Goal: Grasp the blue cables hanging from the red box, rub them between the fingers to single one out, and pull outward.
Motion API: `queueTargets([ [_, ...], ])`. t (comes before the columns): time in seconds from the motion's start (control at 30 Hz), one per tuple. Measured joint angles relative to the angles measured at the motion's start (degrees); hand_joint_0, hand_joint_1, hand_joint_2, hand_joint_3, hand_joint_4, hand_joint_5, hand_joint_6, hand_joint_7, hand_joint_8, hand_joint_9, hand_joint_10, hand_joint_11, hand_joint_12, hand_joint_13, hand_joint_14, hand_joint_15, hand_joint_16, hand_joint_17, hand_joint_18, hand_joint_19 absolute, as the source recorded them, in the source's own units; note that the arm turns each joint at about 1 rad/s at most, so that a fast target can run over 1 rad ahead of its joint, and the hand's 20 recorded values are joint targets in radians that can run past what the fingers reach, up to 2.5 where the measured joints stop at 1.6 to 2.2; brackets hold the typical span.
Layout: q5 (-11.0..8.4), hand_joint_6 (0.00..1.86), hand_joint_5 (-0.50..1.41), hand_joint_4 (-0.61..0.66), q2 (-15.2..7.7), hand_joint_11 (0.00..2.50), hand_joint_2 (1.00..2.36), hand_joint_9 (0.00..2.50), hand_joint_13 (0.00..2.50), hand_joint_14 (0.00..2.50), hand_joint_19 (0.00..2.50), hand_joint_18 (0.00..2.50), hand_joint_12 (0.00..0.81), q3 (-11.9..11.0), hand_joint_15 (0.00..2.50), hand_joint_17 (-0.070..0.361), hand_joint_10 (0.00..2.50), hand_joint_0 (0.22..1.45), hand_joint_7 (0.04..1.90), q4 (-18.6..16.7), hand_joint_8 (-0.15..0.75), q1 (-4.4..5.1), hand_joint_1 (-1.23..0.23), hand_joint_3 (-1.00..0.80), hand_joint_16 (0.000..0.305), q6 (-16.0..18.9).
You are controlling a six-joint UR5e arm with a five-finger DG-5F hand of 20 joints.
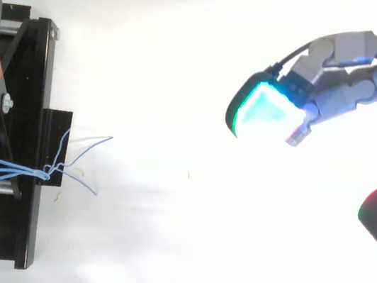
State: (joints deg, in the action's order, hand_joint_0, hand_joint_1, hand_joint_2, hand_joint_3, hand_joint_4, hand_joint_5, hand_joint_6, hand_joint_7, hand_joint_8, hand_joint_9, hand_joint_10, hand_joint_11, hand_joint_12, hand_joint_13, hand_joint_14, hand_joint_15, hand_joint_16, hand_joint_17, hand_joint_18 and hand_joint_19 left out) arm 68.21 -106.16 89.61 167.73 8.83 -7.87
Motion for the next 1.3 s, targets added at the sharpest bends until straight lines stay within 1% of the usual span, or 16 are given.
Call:
queueTargets([
  [0.07, -1.0, 0.5, -0.18, 0.31, -0.5, 0.38, 1.0, 0.55, 0.29, 0.01, 0.15, 0.33, 0.473, 0.0, 0.17, 0.18, 0.01, 0.42, 0.85, -0.6, 0.36, 0.0, -0.6, -0.5, 0.08, -0.1],
  [0.2, -3.36, 0.5, -0.18, 0.31, -2.1, 0.39, 1.0, 0.55, 0.29, 0.01, 0.17, 0.33, 0.474, 0.0, 0.18, 0.181, 0.01, 0.42, 0.85, -2.9, 0.36, 0.03, -0.6, -0.5, 0.08, -0.4],
  [0.33, -4.75, 0.5, -0.18, 0.32, -4.4, 0.38, 1.0, 0.56, 0.3, 0.01, 0.16, 0.34, 0.476, 0.0, 0.18, 0.18, 0.01, 0.42, 0.85, -5.2, 0.36, 0.08, -0.6, -0.5, 0.08, -0.4],
  [0.47, -5.05, 0.5, -0.18, 0.32, -6.3, 0.4, 1.0, 0.56, 0.31, 0.01, 0.17, 0.35, 0.477, 0.0, 0.18, 0.179, 0.01, 0.42, 0.85, -7.6, 0.36, 0.18, -0.6, -0.5, 0.079, -0.4],
  [0.63, -5.22, 0.5, -0.18, 0.31, -7.3, 0.36, 1.0, 0.56, 0.31, 0.01, 0.15, 0.35, 0.475, 0.0, 0.17, 0.179, 0.01, 0.42, 0.83, -11.1, 0.355, 0.41, -0.6, -0.5, 0.079, -1.0],
  [0.73, -5.26, 0.5, -0.18, 0.28, -8.0, 0.33, 1.0, 0.55, 0.3, 0.0, 0.14, 0.34, 0.475, 0.0, 0.16, 0.183, 0.01, 0.42, 0.8, -13.0, 0.345, 0.6, -0.6, -0.5, 0.081, -1.9],
  [0.83, -5.23, 0.5, -0.19, 0.27, -9.7, 0.42, 1.0, 0.59, 0.41, 0.01, 0.21, 0.45, 0.479, -0.2, 0.21, 0.185, 0.01, 0.42, 0.81, -15.3, 0.35, 0.71, -0.59, -0.5, 0.082, -2.4],
  [0.9, -5.18, 0.5, -0.19, 0.27, -10.9, 0.47, 1.0, 0.62, 0.51, 0.01, 0.28, 0.55, 0.484, -0.8, 0.28, 0.18, 0.01, 0.42, 0.81, -16.4, 0.36, 0.73, -0.59, -0.5, 0.08, -2.4],
  [0.97, -5.14, 0.5, -0.19, 0.28, -12.3, 0.48, 1.0, 0.62, 0.56, 0.01, 0.32, 0.61, 0.487, -1.6, 0.31, 0.174, 0.01, 0.42, 0.81, -17.2, 0.362, 0.74, -0.59, -0.5, 0.077, -2.2],
  [1.07, -5.1, 0.5, -0.19, 0.28, -14.6, 0.47, 1.0, 0.61, 0.63, 0.01, 0.4, 0.67, 0.488, -3.5, 0.36, 0.169, 0.01, 0.42, 0.82, -17.6, 0.369, 0.7, -0.59, -0.5, 0.075, -1.4],
  [1.17, -5.03, 0.5, -0.19, 0.28, -16.5, 0.48, 1.0, 0.61, 0.64, 0.01, 0.41, 0.69, 0.484, -5.0, 0.37, 0.166, 0.01, 0.43, 0.82, -17.8, 0.366, 0.68, -0.59, -0.5, 0.074, -0.5],
  [1.3, -5.01, 0.5, -0.19, 0.29, -18.2, 0.48, 1.0, 0.6, 0.63, 0.01, 0.4, 0.68, 0.484, -5.9, 0.37, 0.166, 0.01, 0.43, 0.83, -18.4, 0.365, 0.72, -0.59, -0.5, 0.074, 0.4],
])
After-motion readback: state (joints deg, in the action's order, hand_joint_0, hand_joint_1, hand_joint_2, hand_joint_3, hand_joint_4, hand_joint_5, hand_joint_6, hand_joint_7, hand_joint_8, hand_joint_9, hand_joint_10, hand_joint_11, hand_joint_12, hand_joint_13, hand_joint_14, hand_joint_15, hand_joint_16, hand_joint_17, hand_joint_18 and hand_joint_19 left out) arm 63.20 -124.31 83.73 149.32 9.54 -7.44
